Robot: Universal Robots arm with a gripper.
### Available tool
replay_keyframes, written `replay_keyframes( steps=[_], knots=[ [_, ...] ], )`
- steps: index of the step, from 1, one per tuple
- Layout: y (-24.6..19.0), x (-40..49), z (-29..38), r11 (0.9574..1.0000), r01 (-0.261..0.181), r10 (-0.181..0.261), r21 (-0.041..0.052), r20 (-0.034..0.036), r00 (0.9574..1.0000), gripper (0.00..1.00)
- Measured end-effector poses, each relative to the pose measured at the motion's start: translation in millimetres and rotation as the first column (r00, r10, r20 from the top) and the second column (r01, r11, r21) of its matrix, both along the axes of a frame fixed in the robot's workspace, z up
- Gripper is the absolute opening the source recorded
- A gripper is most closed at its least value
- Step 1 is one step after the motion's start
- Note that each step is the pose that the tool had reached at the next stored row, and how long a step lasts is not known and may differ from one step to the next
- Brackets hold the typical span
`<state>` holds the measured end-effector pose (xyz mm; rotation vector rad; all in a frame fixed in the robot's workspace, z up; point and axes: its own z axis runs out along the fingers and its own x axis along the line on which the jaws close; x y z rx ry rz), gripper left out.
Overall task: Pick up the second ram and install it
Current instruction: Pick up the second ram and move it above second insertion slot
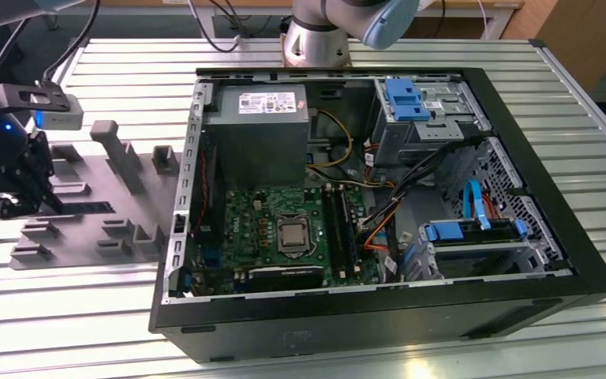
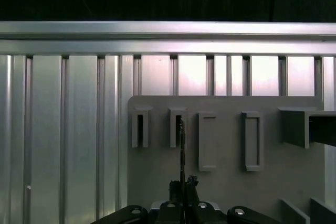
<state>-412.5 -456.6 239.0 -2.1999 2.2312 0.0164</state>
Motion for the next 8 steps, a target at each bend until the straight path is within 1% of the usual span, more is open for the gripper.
replay_keyframes(
  steps=[8],
  knots=[
    [0.0, 0.0, 12.1, 1.0, 0.0, 0.0, 0.0, 0.0, 1.0, 0.14]
  ],
)
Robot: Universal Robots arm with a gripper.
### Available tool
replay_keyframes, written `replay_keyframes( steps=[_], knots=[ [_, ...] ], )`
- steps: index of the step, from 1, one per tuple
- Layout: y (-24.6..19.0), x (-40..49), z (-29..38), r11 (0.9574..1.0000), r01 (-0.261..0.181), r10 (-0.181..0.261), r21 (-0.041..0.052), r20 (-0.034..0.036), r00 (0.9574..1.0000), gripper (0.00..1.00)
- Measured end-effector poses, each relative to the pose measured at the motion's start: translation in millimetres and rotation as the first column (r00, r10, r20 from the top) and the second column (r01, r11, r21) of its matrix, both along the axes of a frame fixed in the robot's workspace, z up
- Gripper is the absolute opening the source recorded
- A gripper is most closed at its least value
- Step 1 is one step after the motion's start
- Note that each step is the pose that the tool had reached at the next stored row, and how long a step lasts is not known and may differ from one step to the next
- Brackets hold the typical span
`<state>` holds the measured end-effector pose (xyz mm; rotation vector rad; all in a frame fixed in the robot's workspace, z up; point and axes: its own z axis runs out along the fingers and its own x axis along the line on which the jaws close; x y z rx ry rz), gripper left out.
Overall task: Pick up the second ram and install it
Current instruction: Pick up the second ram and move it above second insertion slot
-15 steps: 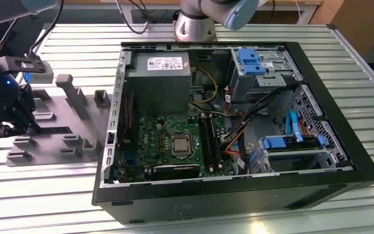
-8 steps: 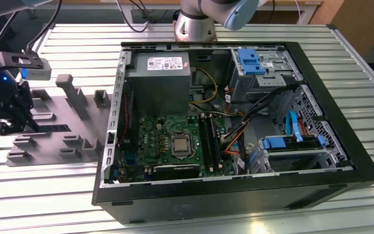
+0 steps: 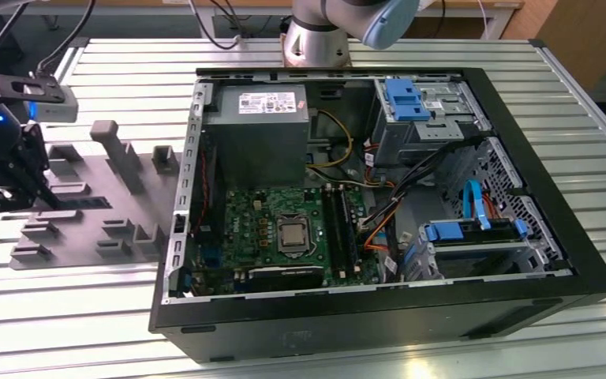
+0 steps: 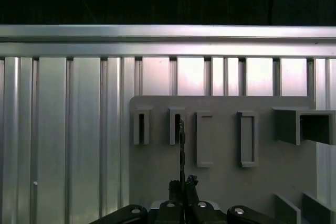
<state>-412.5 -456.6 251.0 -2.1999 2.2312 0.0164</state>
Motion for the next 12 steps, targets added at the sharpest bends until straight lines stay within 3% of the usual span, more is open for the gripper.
replay_keyframes(
  steps=[12],
  knots=[
    [0.0, 0.0, 19.7, 1.0, 0.0, 0.0, 0.0001, 0.0001, 1.0, 0.14]
  ],
)
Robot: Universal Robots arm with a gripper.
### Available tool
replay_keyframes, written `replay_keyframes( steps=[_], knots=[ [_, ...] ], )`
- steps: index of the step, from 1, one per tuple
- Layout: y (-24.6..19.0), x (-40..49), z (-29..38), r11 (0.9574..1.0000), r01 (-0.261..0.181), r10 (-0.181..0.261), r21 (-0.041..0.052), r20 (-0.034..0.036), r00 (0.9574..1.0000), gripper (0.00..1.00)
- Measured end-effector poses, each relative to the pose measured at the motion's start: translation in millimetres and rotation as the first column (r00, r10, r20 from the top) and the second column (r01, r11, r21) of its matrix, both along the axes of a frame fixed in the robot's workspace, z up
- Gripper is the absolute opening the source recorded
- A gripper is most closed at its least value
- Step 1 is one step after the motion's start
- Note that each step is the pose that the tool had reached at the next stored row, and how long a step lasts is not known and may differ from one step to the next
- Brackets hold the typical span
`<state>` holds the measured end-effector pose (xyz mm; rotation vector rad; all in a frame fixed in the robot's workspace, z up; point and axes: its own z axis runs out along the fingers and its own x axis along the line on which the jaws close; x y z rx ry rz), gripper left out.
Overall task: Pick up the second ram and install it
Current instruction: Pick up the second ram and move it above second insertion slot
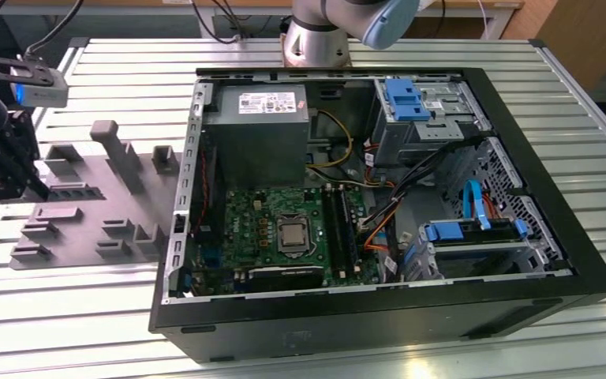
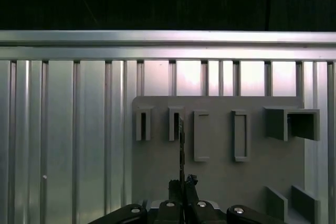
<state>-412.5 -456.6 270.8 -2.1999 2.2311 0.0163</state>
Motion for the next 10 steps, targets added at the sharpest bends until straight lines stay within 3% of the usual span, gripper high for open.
replay_keyframes(
  steps=[6, 7, 10],
  knots=[
    [0.0, 0.0, 7.6, 1.0, 0.0, 0.0, -0.0001, -0.0001, 1.0, 0.14],
    [0.0, 0.0, 17.5, 1.0, 0.0, 0.0, -0.0001, -0.0001, 1.0, 0.14],
    [0.0, 0.0, 21.6, 1.0, 0.0, 0.0, -0.0001, -0.0001, 1.0, 0.14]
  ],
)
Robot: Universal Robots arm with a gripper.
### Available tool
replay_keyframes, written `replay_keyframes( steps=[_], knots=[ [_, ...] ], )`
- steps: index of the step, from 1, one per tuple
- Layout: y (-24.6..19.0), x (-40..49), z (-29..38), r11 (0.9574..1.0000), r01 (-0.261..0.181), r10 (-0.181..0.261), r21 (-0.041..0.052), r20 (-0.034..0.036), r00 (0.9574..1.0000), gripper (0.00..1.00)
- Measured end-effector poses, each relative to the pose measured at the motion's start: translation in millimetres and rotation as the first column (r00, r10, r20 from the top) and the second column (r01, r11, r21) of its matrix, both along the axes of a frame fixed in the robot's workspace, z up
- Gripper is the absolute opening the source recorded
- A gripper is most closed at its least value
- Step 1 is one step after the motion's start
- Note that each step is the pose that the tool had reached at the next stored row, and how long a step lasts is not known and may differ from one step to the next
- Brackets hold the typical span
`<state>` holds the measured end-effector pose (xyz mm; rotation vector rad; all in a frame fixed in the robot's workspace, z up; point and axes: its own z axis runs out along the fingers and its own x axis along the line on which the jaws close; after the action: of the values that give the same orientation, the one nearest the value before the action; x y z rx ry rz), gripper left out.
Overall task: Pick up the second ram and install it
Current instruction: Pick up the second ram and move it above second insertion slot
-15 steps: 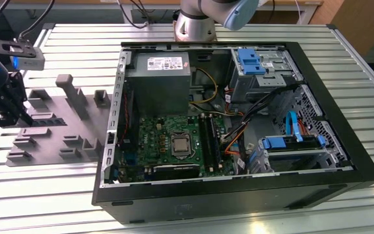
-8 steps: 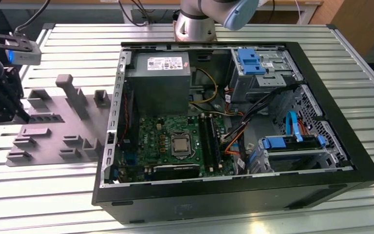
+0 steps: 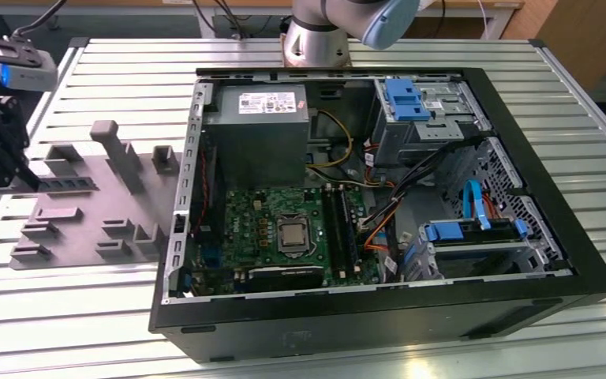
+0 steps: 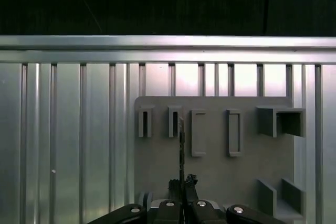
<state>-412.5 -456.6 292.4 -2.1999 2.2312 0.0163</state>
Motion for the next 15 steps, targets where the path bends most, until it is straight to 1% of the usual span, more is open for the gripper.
replay_keyframes(
  steps=[15],
  knots=[
    [0.0, 0.0, 21.1, 1.0, 0.0, 0.0, 0.0, 0.0, 1.0, 0.14]
  ],
)
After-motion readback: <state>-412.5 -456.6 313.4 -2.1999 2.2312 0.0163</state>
